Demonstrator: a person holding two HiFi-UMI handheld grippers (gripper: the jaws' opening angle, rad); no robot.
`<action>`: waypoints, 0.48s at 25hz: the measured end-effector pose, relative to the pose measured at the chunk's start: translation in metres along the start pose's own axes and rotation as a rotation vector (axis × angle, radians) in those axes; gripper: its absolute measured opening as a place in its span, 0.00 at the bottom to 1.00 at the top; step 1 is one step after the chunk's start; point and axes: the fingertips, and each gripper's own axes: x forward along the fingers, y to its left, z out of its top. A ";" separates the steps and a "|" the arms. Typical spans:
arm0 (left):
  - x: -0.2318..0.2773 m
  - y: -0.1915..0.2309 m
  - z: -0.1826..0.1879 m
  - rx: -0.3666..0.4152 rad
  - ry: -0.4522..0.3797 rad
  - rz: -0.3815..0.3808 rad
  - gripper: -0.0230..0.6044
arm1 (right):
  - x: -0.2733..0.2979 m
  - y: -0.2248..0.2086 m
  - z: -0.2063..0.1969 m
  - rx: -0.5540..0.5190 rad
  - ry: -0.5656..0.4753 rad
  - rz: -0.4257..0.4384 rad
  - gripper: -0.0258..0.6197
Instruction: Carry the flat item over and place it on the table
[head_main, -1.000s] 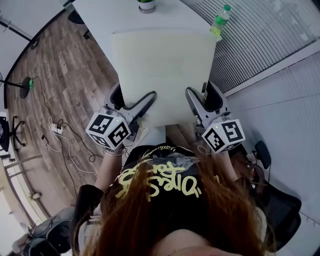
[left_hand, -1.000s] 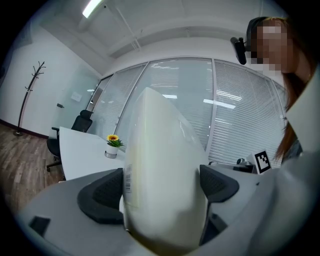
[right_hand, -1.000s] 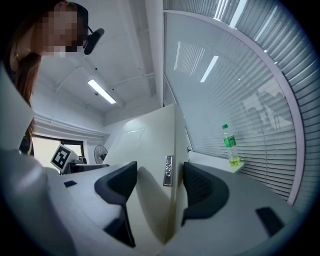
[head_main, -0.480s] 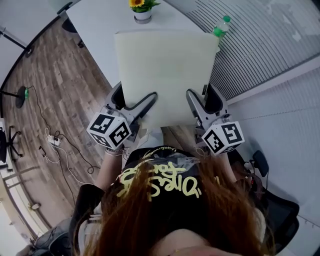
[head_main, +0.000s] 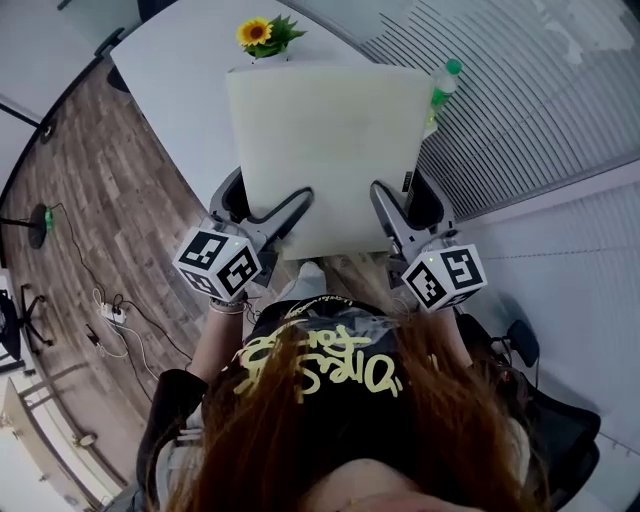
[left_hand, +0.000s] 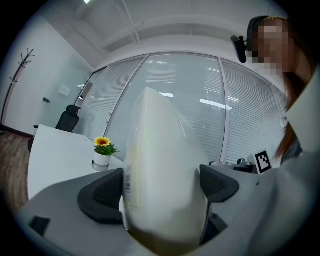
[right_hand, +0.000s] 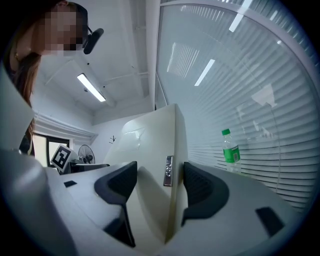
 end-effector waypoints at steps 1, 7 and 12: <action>0.008 0.005 0.001 0.002 0.006 -0.006 0.80 | 0.006 -0.005 -0.001 0.004 -0.002 -0.008 0.48; 0.047 0.029 0.014 0.000 0.030 -0.030 0.80 | 0.041 -0.030 0.005 0.012 -0.001 -0.037 0.48; 0.073 0.050 0.019 -0.009 0.050 -0.044 0.80 | 0.067 -0.047 0.005 0.024 0.017 -0.058 0.48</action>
